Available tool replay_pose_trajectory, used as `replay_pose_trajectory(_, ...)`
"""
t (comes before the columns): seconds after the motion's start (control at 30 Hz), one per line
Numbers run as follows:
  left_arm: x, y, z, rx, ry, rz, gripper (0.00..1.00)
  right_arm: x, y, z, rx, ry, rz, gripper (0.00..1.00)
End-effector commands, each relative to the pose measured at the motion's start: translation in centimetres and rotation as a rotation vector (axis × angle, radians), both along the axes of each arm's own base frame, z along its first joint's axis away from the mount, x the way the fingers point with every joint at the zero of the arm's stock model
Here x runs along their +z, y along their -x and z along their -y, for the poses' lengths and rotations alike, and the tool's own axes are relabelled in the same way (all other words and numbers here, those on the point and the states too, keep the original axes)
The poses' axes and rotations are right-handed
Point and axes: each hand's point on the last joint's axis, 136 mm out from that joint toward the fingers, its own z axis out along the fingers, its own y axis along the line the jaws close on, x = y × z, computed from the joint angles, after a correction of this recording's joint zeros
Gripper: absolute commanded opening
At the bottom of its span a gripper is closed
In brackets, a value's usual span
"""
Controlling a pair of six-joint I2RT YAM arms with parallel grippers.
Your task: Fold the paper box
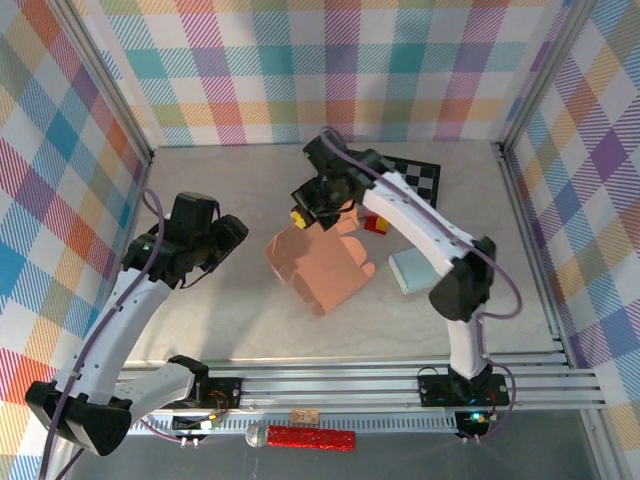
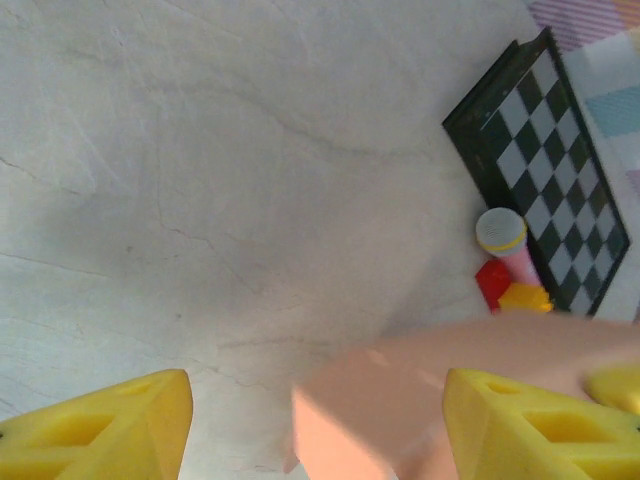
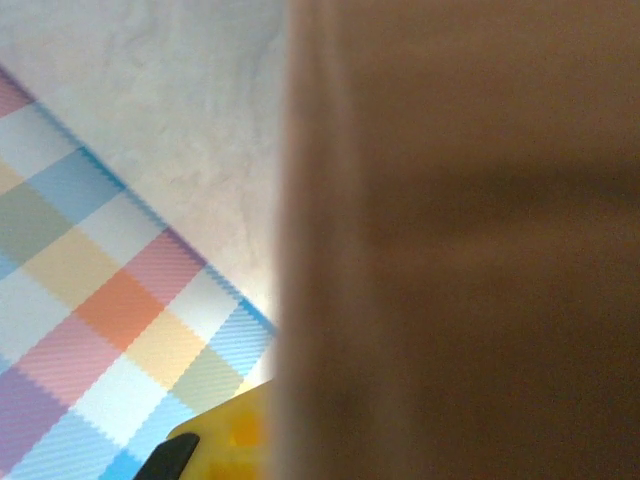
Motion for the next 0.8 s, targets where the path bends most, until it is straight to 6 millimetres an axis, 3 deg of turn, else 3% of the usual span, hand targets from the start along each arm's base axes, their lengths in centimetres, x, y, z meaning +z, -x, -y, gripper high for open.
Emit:
replay_pose_trajectory(0.0, -0.6, 1.1, -1.0, -0.053, -0.050, -0.057, 0.64, -0.6, -1.5, -2.3, -0.004, -0.079, -0.003, 0.00)
replay_pose_trajectory(0.13, -3.3, 1.9, -1.8, -0.079, -0.052, -0.134, 0.60, -3.5, -2.1, -2.9, 0.014, -0.044, -0.030, 0.00)
replay_pose_trajectory(0.3, -5.8, 3.1, -2.9, -0.094, -0.083, -0.188, 0.59, -5.1, -2.5, -3.0, 0.023, -0.025, -0.021, 0.00)
replay_pose_trajectory(0.6, -8.5, 2.5, -2.9, -0.159, -0.108, -0.237, 0.60, -6.4, -3.2, -3.9, 0.077, -0.090, 0.037, 0.00)
replay_pose_trajectory(0.77, -10.4, 2.4, -2.7, -0.196, -0.107, -0.293, 0.59, -5.7, -3.9, -5.3, 0.138, -0.235, 0.145, 0.00)
